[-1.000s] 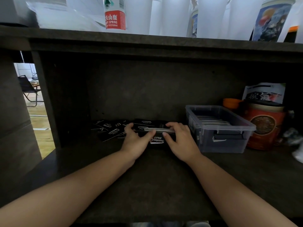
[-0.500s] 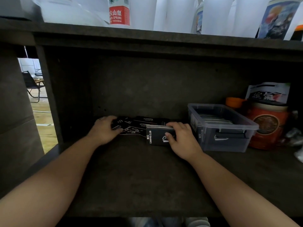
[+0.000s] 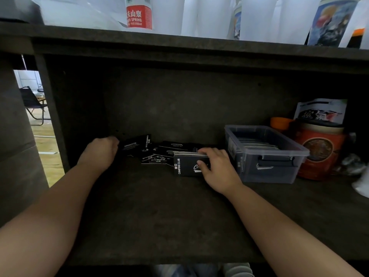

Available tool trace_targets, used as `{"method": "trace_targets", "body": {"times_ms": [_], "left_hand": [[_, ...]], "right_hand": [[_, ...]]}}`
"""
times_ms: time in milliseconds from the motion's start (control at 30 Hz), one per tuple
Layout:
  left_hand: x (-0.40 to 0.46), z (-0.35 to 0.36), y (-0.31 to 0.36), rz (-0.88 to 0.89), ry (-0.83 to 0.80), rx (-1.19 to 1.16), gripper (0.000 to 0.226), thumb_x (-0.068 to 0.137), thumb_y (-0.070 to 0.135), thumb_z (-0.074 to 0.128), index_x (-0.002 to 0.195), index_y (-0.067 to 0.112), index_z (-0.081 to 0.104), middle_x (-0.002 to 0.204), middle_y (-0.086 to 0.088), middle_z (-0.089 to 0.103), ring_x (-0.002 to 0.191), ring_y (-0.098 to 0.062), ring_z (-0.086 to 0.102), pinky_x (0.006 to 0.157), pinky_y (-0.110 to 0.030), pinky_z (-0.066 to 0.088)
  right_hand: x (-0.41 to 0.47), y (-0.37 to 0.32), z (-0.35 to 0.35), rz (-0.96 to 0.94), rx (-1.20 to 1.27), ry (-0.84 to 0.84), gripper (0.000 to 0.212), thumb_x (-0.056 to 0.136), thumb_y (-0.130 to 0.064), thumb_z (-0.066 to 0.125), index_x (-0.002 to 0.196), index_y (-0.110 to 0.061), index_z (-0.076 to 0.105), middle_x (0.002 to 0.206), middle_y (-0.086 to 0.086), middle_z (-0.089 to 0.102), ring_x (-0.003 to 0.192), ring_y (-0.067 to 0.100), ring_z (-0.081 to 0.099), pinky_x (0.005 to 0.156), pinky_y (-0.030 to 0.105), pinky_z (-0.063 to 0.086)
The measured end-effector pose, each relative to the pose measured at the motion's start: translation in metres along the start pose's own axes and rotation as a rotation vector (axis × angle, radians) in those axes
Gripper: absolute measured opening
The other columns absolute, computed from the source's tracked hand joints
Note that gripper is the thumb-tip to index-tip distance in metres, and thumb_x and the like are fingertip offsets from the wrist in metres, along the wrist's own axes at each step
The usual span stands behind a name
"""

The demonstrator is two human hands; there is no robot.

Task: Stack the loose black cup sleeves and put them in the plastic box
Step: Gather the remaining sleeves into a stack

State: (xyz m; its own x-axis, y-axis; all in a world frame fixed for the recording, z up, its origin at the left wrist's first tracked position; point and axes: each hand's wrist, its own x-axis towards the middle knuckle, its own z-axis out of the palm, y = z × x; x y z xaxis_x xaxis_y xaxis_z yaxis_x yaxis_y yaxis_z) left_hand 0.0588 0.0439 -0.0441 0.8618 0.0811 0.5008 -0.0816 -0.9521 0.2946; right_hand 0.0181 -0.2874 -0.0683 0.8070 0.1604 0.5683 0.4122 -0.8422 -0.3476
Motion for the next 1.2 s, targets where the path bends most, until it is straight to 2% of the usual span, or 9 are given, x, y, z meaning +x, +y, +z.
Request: {"method": "trace_targets", "body": {"times_ms": [67,167,333,633,767,900,1033,1133,1200], "left_hand": [[-0.005,-0.002,0.012,-0.052,0.121,-0.377,0.015,0.096,0.012,0.053,0.102,0.014,0.066,0.094,-0.005,0.066,0.081,-0.018,0.060,0.072,-0.028,0.047],[-0.012,-0.005,0.038,-0.040,0.018,-0.841,0.018,0.094,0.005,0.056,0.091,0.022,0.064,0.085,-0.002,0.065,0.073,-0.004,0.061,0.064,-0.012,0.048],[-0.016,0.000,0.055,0.090,-0.023,-0.917,0.017,0.089,0.005,0.063,0.096,0.020,0.061,0.071,0.006,0.070,0.068,0.003,0.061,0.067,-0.012,0.048],[-0.023,0.004,0.059,0.207,-0.366,-0.729,0.033,0.076,0.004,0.078,0.095,0.029,0.068,0.083,0.003,0.073,0.083,-0.007,0.069,0.079,-0.023,0.053],[-0.027,0.007,0.072,0.231,-0.157,-0.640,0.043,0.077,0.006,0.078,0.103,0.036,0.061,0.083,0.005,0.068,0.078,0.001,0.064,0.076,-0.018,0.052],[-0.037,0.013,0.091,0.256,-0.082,-0.576,0.049,0.080,0.013,0.076,0.114,0.038,0.052,0.085,0.009,0.065,0.082,0.002,0.062,0.078,-0.018,0.051],[-0.045,0.028,0.111,-0.020,-0.008,-0.712,0.043,0.084,0.034,0.072,0.120,0.030,0.049,0.094,0.008,0.060,0.092,-0.007,0.059,0.081,-0.023,0.047],[-0.052,0.034,0.141,-0.522,-0.052,-1.182,0.038,0.095,0.045,0.052,0.126,0.023,0.047,0.113,0.003,0.055,0.108,-0.015,0.051,0.091,-0.030,0.037],[-0.056,0.038,0.162,-0.652,-0.087,-1.371,0.025,0.098,0.045,0.044,0.113,0.025,0.049,0.117,-0.001,0.055,0.110,-0.019,0.051,0.098,-0.035,0.038]], "right_hand": [[0.000,0.000,0.000,-0.003,0.000,0.003,0.038,0.097,-0.030,0.053,0.133,-0.022,0.050,0.125,-0.001,0.054,0.118,0.016,0.039,0.097,0.030,0.039],[0.001,0.000,0.001,-0.001,0.007,0.010,0.038,0.096,-0.030,0.054,0.133,-0.022,0.051,0.126,-0.001,0.055,0.118,0.016,0.040,0.097,0.031,0.040],[0.002,0.000,0.002,0.007,0.001,0.010,0.037,0.096,-0.030,0.054,0.132,-0.022,0.051,0.125,-0.001,0.055,0.117,0.016,0.040,0.096,0.031,0.040],[0.000,0.000,0.001,-0.006,0.004,0.005,0.034,0.100,-0.025,0.046,0.134,-0.021,0.050,0.125,-0.001,0.055,0.117,0.014,0.039,0.095,0.025,0.035],[-0.001,-0.001,0.000,0.010,0.056,0.018,0.035,0.104,-0.026,0.034,0.133,-0.021,0.052,0.124,0.000,0.056,0.114,0.013,0.040,0.093,0.024,0.034],[-0.001,-0.002,-0.001,-0.003,-0.012,-0.021,0.039,0.099,-0.034,0.048,0.137,-0.023,0.047,0.129,-0.001,0.053,0.121,0.015,0.038,0.099,0.030,0.040],[-0.002,-0.003,-0.001,-0.001,-0.026,-0.021,0.041,0.097,-0.029,0.053,0.137,-0.023,0.046,0.131,-0.001,0.051,0.123,0.016,0.037,0.101,0.033,0.041],[-0.001,-0.003,-0.001,-0.011,-0.036,-0.008,0.041,0.097,-0.026,0.051,0.137,-0.023,0.046,0.130,-0.001,0.052,0.121,0.016,0.037,0.100,0.033,0.041],[-0.001,-0.004,0.001,-0.024,-0.061,-0.010,0.042,0.097,-0.029,0.050,0.138,-0.023,0.044,0.131,-0.001,0.051,0.121,0.016,0.037,0.100,0.032,0.041]]}}
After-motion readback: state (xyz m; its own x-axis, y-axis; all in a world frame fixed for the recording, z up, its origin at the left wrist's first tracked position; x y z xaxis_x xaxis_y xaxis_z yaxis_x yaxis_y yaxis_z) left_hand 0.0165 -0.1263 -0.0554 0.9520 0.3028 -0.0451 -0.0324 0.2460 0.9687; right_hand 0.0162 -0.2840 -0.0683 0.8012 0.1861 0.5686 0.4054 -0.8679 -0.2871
